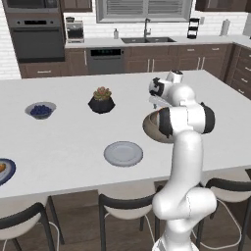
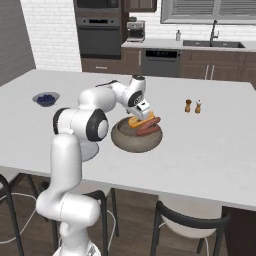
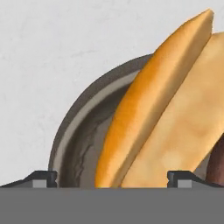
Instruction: Place one bun and one sausage from the bowl on each plate.
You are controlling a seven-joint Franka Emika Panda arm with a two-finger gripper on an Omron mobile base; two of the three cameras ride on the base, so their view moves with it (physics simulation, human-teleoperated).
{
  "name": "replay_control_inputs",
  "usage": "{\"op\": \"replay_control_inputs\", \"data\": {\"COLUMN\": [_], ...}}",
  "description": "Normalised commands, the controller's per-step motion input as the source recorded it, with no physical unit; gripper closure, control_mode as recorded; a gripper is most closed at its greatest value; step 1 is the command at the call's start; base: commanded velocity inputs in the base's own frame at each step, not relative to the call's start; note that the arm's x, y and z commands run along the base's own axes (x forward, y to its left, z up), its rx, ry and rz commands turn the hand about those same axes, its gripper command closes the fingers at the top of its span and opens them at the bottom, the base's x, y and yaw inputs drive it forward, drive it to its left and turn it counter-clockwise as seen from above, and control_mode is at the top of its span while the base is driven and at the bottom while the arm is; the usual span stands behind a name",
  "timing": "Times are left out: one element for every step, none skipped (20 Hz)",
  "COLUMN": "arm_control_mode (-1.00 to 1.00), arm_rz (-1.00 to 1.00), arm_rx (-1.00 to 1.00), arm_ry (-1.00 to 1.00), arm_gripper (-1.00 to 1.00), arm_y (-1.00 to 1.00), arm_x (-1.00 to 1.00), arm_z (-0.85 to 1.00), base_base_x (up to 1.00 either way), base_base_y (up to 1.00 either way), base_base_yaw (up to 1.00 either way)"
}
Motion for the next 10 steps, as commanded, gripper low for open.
{"op": "replay_control_inputs", "data": {"arm_control_mode": [-1.0, -1.0, -1.0, -1.0, -1.0, -1.0, -1.0, -1.0, -1.0, -1.0], "arm_rz": [0.0, 0.0, 0.0, 0.0, 0.0, 0.0, 0.0, 0.0, 0.0, 0.0], "arm_rx": [0.0, 0.0, 0.0, 0.0, 0.0, 0.0, 0.0, 0.0, 0.0, -0.02], "arm_ry": [0.07, 0.05, 0.04, 0.0, 0.0, 0.0, 0.0, 0.0, 0.0, 0.0], "arm_gripper": [-1.0, -1.0, -1.0, -1.0, -1.0, -1.0, -1.0, -1.0, -1.0, -1.0], "arm_y": [0.0, 0.0, -0.04, -0.24, -0.3, -0.19, -0.11, -0.03, 0.0, 0.0], "arm_x": [0.62, 0.55, 0.49, 0.14, 0.0, 0.0, 0.0, 0.0, 0.0, 0.0], "arm_z": [-0.28, -0.3, -0.2, -0.09, -0.13, -0.14, -0.26, -0.3, -0.33, -0.38], "base_base_x": [0.0, 0.0, 0.0, 0.0, 0.0, 0.0, 0.0, 0.0, 0.0, 0.0], "base_base_y": [0.0, 0.0, 0.0, 0.0, 0.0, 0.0, 0.0, 0.0, 0.0, 0.0], "base_base_yaw": [0.0, 0.0, 0.0, 0.0, 0.0, 0.0, 0.0, 0.0, 0.0, 0.0]}}
